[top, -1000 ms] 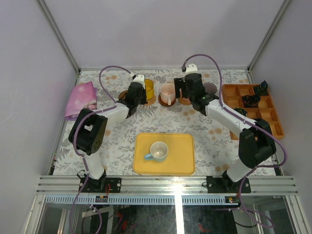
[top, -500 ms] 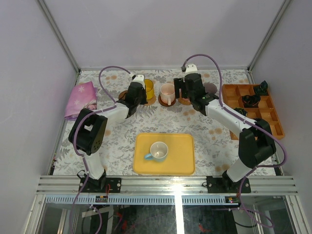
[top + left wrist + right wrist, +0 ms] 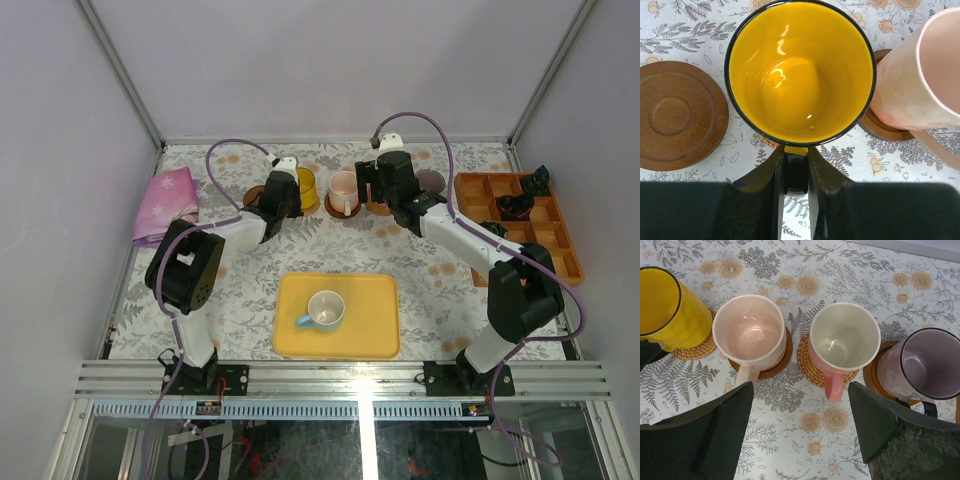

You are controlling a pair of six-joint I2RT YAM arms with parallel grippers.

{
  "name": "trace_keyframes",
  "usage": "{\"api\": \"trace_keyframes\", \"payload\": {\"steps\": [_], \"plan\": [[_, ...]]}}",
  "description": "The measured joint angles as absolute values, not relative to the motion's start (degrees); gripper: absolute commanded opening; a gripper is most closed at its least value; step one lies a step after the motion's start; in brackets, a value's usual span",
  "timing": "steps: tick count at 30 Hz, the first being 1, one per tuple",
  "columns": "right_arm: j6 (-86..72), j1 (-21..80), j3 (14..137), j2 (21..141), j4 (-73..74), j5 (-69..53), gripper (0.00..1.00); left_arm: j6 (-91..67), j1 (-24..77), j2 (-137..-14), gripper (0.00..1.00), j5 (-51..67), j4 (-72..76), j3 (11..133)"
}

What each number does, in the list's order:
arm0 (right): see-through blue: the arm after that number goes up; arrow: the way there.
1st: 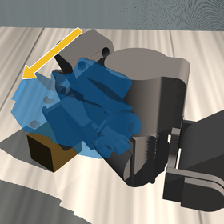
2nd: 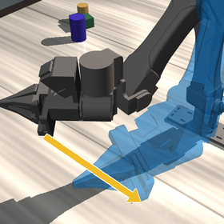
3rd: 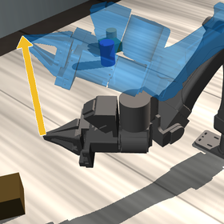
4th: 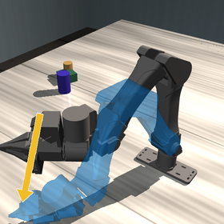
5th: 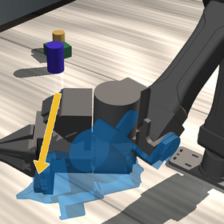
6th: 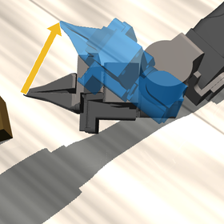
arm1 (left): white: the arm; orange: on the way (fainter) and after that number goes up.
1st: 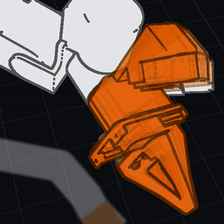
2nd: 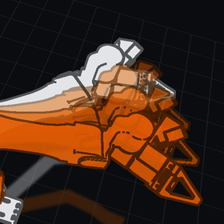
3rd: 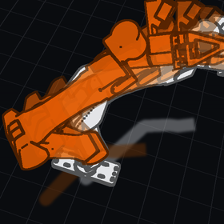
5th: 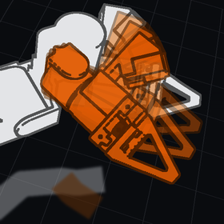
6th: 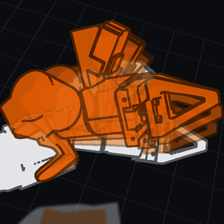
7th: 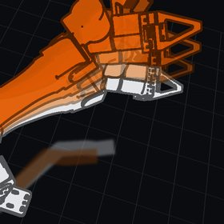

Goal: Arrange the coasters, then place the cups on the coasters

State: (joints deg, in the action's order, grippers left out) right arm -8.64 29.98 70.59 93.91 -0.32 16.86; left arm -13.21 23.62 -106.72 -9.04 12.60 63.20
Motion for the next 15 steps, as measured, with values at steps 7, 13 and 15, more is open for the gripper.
{"api": "trace_keyframes", "payload": {"steps": [7,13,15], "plan": [[-8.6,30.0,70.6,93.9,-0.3,16.8,0.83,-13.2,23.6,-106.9,0.0,-9.0,12.3,63.2],[-8.7,30.0,70.7,94.0,-0.3,16.8,0.83,-13.2,23.6,-106.9,0.0,-9.0,12.3,63.2],[-8.7,30.0,70.7,94.2,-0.3,16.8,0.84,-13.2,23.6,-106.9,0.0,-9.0,12.3,63.2]]}}
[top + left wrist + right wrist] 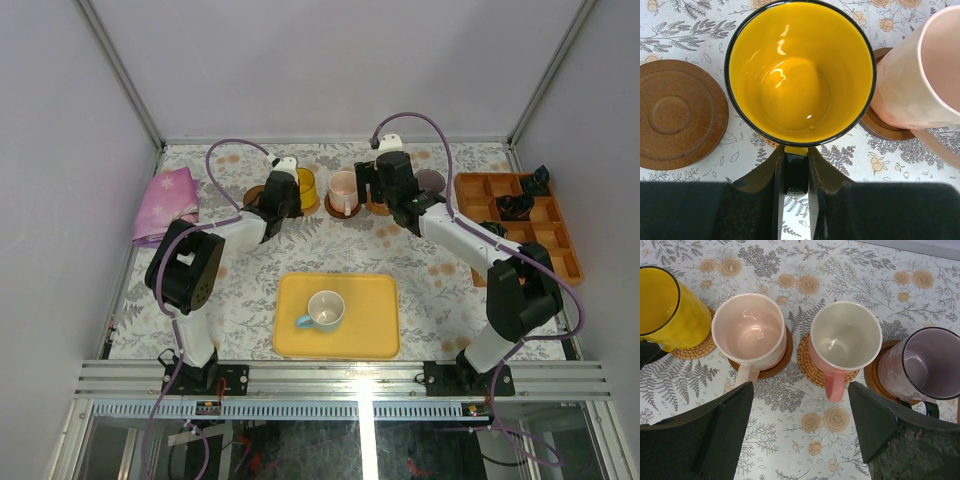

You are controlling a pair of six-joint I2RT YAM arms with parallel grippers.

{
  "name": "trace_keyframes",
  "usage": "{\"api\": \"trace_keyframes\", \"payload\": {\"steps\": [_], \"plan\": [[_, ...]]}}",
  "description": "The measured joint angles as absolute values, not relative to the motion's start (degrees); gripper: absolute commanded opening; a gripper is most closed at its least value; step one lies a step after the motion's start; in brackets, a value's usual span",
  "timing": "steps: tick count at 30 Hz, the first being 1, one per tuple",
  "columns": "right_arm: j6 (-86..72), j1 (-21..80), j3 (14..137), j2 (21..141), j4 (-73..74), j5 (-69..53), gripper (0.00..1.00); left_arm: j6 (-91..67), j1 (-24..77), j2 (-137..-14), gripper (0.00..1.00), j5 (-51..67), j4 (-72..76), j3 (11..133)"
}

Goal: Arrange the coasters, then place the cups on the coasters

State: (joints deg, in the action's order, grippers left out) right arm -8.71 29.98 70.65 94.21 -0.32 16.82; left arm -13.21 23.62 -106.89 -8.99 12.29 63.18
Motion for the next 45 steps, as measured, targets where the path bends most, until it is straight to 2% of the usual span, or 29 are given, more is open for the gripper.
{"api": "trace_keyframes", "payload": {"steps": [28,31,36,42,45], "plan": [[-9.1,30.0,71.2,94.9,-0.3,15.5,0.84,-13.2,23.6,-106.9,0.0,-9.0,12.1,61.8],[-9.1,30.0,71.2,94.9,-0.2,15.4,0.84,-13.2,23.6,-106.9,0.09,-9.0,12.1,61.8],[-9.1,30.0,71.2,94.9,0.0,15.4,0.84,-13.1,23.6,-106.9,0.33,-8.8,12.2,61.8],[-9.1,30.0,71.2,94.9,0.6,15.4,0.84,-13.0,23.8,-106.5,0.35,-8.3,13.1,61.8],[-9.1,30.0,71.2,94.9,0.8,15.4,0.84,-13.0,23.9,-106.5,0.42,-8.3,13.2,61.8]]}}
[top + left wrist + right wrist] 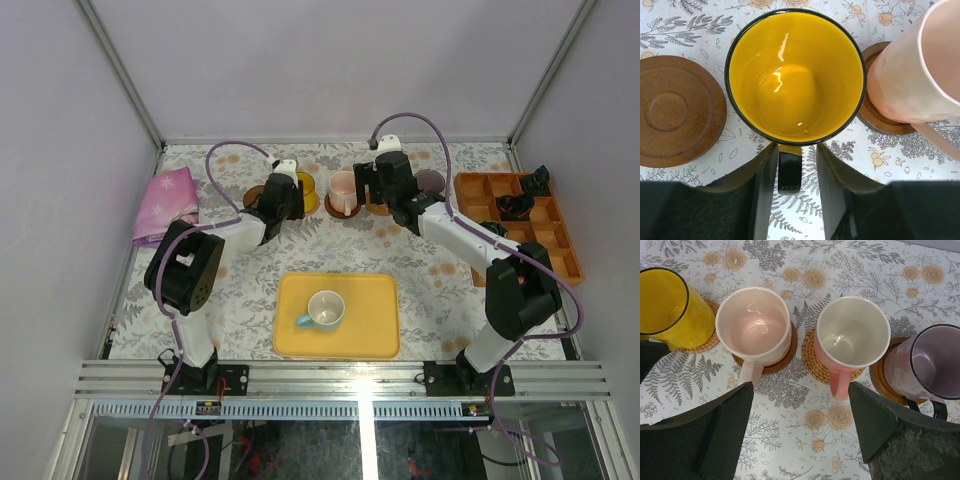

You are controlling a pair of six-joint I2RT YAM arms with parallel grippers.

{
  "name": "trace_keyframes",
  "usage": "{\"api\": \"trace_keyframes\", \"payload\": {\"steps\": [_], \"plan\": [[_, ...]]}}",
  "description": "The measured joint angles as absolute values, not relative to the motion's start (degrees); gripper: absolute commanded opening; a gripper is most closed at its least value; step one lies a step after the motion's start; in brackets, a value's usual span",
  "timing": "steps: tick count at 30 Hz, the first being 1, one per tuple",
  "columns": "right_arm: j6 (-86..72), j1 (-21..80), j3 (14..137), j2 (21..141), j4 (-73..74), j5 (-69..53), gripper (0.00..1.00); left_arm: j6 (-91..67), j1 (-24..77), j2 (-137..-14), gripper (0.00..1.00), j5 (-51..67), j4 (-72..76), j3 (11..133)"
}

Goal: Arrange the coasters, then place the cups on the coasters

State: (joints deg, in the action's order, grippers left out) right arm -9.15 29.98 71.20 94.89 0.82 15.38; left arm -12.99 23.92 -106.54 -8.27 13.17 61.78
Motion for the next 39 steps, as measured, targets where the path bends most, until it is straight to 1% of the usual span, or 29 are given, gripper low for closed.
{"api": "trace_keyframes", "payload": {"steps": [2,3,5,8,15,21,31,36,39], "plan": [[-9.2,30.0,71.2,94.9,1.0,15.4,0.84,-13.0,23.9,-106.5,0.6,-8.2,13.2,61.8],[-9.3,30.0,71.2,94.9,1.0,15.4,0.84,-12.8,24.0,-106.3,0.68,-8.1,13.2,61.7],[-9.3,30.0,71.2,94.9,1.0,15.4,0.84,-12.8,23.9,-105.7,0.76,-8.0,13.1,61.3],[-9.5,30.0,71.2,94.9,1.0,15.4,0.84,-12.6,24.0,-104.0,0.83,-8.0,12.8,60.4],[-9.5,30.0,71.2,94.9,1.0,15.4,0.84,-11.9,24.0,-95.9,0.87,-8.1,9.2,57.4],[-9.5,30.0,71.2,94.9,1.2,15.3,0.84,-11.5,24.9,-84.3,0.93,-6.8,0.3,53.8],[-10.2,29.9,71.2,94.1,4.4,12.6,0.84,-11.6,31.8,-64.8,0.95,2.5,-20.8,50.5],[-10.6,29.9,71.2,93.1,5.5,12.3,0.84,-14.3,35.7,-58.4,0.95,7.5,-26.3,48.9],[-10.7,29.9,71.2,92.7,5.9,12.3,0.84,-16.0,41.3,-55.4,0.95,8.6,-28.8,47.3]]}}
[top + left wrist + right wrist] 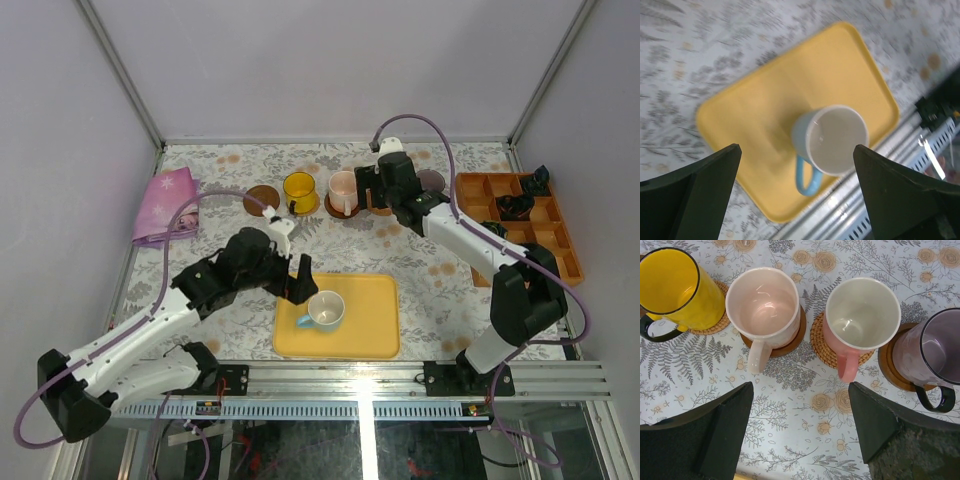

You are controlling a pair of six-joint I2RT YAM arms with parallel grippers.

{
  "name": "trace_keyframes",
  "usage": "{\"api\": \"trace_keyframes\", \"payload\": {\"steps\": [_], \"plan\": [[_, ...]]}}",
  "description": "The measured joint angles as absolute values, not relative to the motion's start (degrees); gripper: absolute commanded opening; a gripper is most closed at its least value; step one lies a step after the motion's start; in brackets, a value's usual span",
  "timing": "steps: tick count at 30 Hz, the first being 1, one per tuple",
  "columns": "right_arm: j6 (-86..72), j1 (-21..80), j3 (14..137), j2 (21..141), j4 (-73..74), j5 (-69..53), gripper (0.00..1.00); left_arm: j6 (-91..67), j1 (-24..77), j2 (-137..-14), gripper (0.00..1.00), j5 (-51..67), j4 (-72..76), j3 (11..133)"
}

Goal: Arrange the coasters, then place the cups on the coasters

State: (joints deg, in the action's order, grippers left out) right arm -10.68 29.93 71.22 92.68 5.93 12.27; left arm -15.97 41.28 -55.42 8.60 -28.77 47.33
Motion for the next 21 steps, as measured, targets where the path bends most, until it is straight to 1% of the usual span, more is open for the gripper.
{"api": "trace_keyframes", "payload": {"steps": [2,5,12,16,21], "plan": [[-10.7,29.9,71.2,92.5,6.2,12.3,0.84,-17.3,45.1,-54.6,0.95,9.2,-29.9,47.0],[-11.1,29.9,71.0,91.7,6.7,12.3,0.84,-19.8,48.0,-54.7,0.94,9.5,-31.3,47.0],[-13.2,29.9,68.4,87.9,6.8,11.7,0.84,-27.5,52.1,-54.8,0.92,6.3,-34.3,46.2],[-13.9,29.9,67.9,87.5,6.9,10.9,0.84,-31.1,54.3,-55.3,0.87,3.4,-34.3,44.0],[-14.0,29.9,67.6,87.4,7.0,10.8,0.84,-33.6,55.7,-56.5,0.87,0.9,-34.3,41.4]]}}
